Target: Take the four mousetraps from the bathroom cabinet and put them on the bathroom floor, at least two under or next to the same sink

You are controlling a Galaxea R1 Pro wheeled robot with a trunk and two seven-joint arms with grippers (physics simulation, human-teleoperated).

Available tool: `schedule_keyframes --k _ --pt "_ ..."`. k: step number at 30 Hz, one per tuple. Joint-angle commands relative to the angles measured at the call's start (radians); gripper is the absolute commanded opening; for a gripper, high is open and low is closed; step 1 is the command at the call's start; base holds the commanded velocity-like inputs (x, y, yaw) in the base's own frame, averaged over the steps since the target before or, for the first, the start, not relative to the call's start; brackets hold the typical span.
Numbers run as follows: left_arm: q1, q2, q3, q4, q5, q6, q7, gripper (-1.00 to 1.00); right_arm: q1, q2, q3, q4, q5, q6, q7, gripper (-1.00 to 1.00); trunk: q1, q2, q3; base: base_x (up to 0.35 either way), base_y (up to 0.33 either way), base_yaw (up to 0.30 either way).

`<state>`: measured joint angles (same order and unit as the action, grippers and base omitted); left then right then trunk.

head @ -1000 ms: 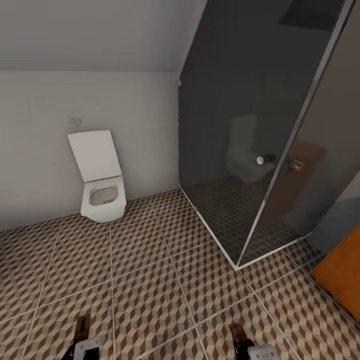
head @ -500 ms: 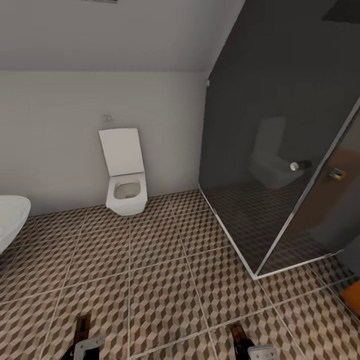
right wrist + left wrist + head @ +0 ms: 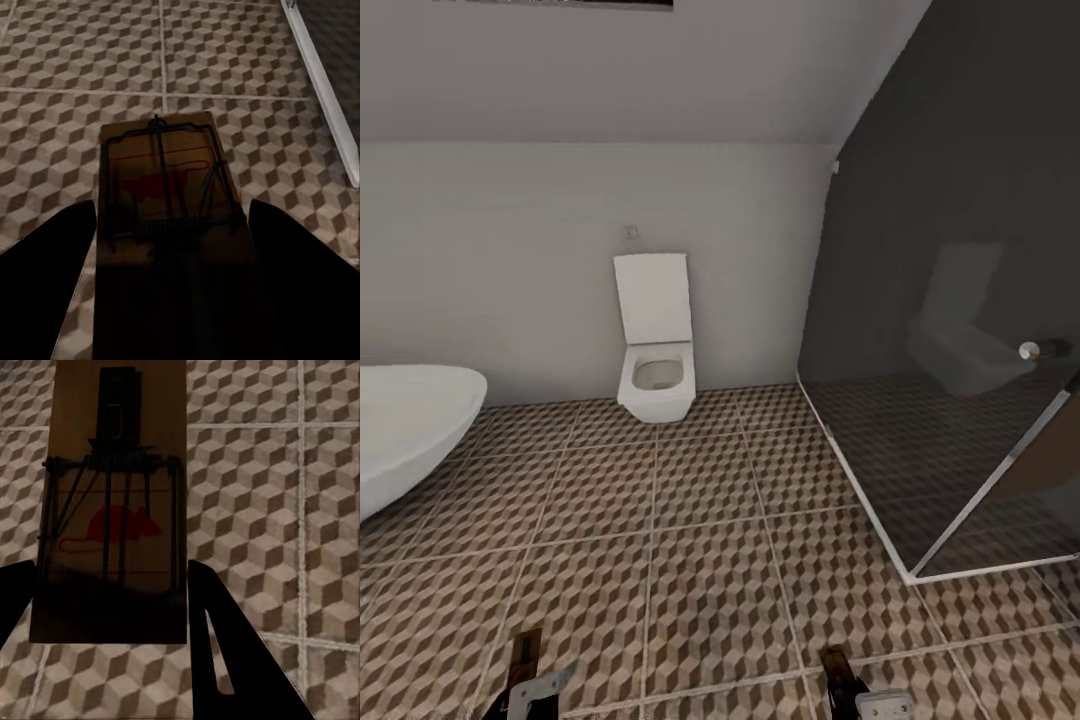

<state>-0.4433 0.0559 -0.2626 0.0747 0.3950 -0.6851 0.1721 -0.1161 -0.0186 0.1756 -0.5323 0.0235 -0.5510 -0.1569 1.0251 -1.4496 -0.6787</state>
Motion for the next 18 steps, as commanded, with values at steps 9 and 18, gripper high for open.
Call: schedule_keyframes --k 9,18 --pt "-0.002 -0.001 -0.009 0.004 0.001 -0.004 0.004 -1.00 0.000 -0.001 0.008 0.000 0.003 -0.001 -0.010 -1.00 0.000 0.000 -0.001 0.000 0.000 0.287" --pt "-0.002 -0.001 -0.009 0.004 0.001 -0.004 0.004 -1.00 0.000 -0.001 0.008 0.000 0.003 0.000 -0.010 -1.00 0.000 0.000 -0.001 0.000 0.000 0.287"
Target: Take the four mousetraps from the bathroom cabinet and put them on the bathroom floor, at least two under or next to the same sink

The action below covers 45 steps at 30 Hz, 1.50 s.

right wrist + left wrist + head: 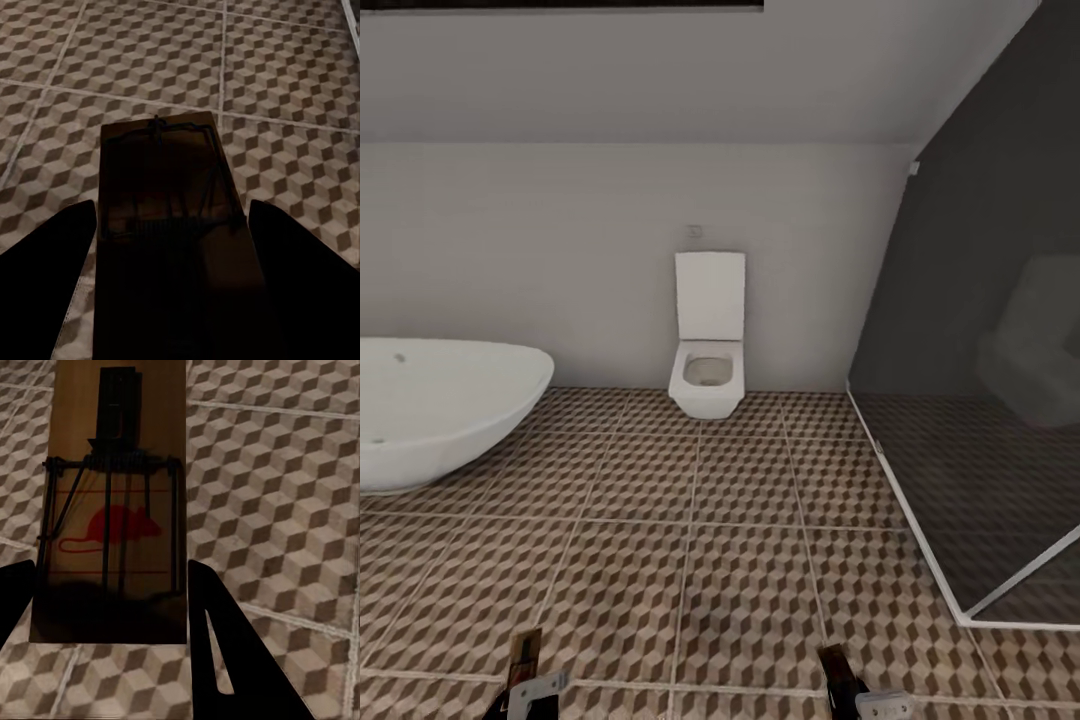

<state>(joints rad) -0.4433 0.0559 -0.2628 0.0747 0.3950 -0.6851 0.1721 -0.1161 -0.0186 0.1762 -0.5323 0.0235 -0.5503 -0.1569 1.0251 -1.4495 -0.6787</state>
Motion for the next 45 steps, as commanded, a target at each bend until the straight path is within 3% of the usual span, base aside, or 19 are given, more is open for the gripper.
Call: schedule_keyframes --k 1,45 --pt "-0.002 -0.001 -0.009 0.003 0.001 -0.004 0.004 -1.00 0.000 -0.001 0.007 0.000 0.003 -0.001 -0.010 -1.00 0.000 0.000 -0.001 0.000 0.000 0.287" --pt "-0.002 -0.001 -0.009 0.003 0.001 -0.004 0.004 -1.00 0.000 0.000 0.008 0.002 0.003 -0.001 -0.010 -1.00 0.000 0.000 -0.001 0.000 0.000 0.287"
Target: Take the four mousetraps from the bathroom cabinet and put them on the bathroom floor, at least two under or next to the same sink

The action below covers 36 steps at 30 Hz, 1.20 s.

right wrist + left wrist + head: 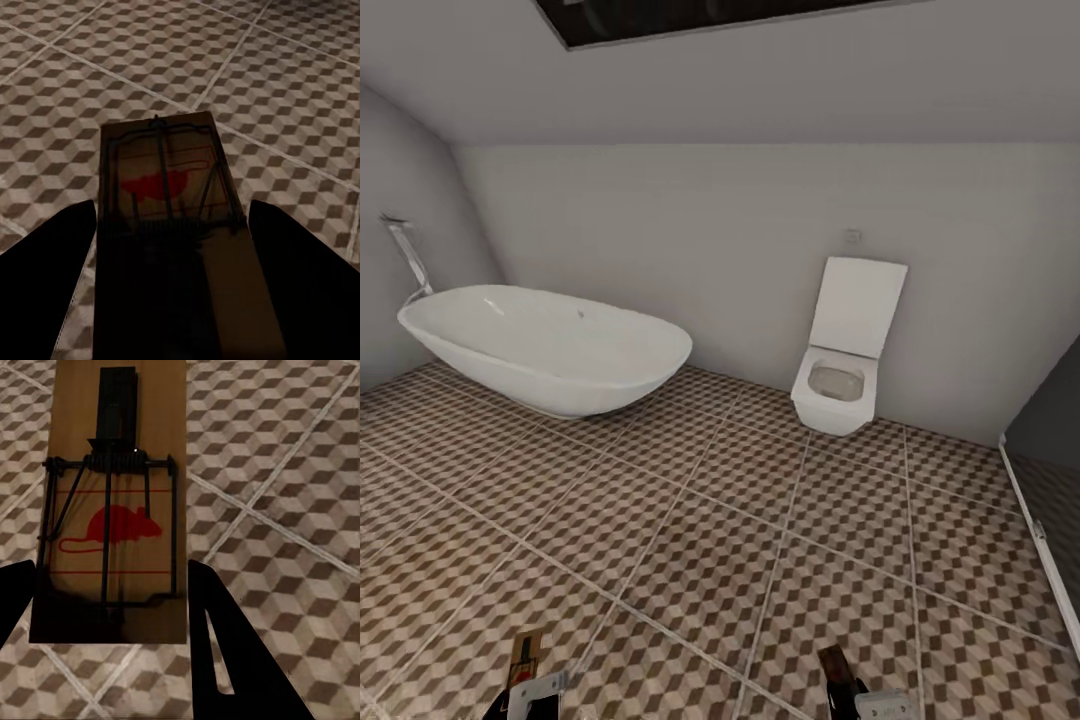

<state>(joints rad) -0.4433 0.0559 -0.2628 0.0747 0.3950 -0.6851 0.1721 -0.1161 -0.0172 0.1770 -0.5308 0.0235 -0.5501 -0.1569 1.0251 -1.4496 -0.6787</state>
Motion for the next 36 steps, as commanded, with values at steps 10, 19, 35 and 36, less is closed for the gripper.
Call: schedule_keyframes --k 10,19,35,36 --pt "-0.002 -0.001 -0.009 0.004 0.001 -0.004 0.004 -1.00 0.000 -0.001 0.007 0.000 0.003 -0.001 -0.010 -1.00 0.000 0.000 -0.001 0.000 0.000 0.287" --pt "-0.002 -0.001 -0.009 0.004 0.001 -0.004 0.004 -1.00 0.000 -0.001 0.007 0.000 0.003 -0.001 -0.010 -1.00 0.000 0.000 -0.001 0.000 0.000 0.287" --pt "-0.002 -0.001 -0.008 0.004 0.001 -0.004 0.004 -1.00 0.000 -0.001 0.007 0.000 0.003 -0.002 -0.010 -1.00 0.000 0.000 -0.001 0.000 0.000 0.287" --pt "-0.002 -0.001 -0.008 0.004 0.001 -0.004 0.004 -1.00 0.000 -0.001 0.007 0.000 0.003 -0.002 -0.010 -1.00 0.000 0.000 -0.001 0.000 0.000 0.287"
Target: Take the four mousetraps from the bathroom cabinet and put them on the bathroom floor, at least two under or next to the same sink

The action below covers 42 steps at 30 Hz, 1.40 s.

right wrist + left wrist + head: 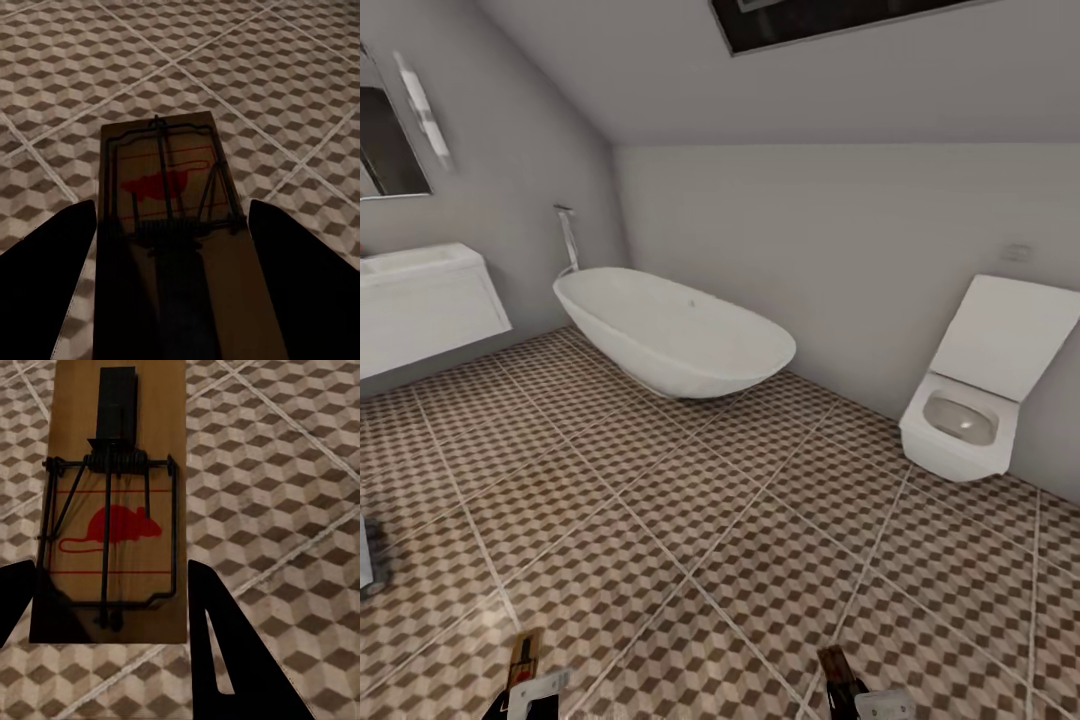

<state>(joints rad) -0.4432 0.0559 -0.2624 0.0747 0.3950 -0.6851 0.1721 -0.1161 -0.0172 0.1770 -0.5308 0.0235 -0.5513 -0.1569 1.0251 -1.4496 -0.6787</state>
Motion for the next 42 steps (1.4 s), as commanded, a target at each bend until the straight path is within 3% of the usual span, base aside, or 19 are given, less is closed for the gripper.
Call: schedule_keyframes --k 1,26,42 --pt "-0.002 -0.001 -0.009 0.004 0.001 -0.004 0.004 -1.00 0.000 -0.001 0.007 0.000 0.003 -0.001 -0.010 -1.00 0.000 0.000 -0.001 0.000 0.000 0.287" --pt "-0.002 -0.001 -0.009 0.004 0.001 -0.004 0.004 -1.00 0.000 -0.001 0.007 0.000 0.003 -0.001 -0.010 -1.00 0.000 0.000 -0.001 0.006 0.000 0.287" --pt "-0.002 -0.001 -0.009 0.004 0.001 -0.004 0.004 -1.00 0.000 -0.001 0.007 0.000 0.003 -0.001 -0.010 -1.00 0.000 0.000 -0.001 0.297 0.000 0.287"
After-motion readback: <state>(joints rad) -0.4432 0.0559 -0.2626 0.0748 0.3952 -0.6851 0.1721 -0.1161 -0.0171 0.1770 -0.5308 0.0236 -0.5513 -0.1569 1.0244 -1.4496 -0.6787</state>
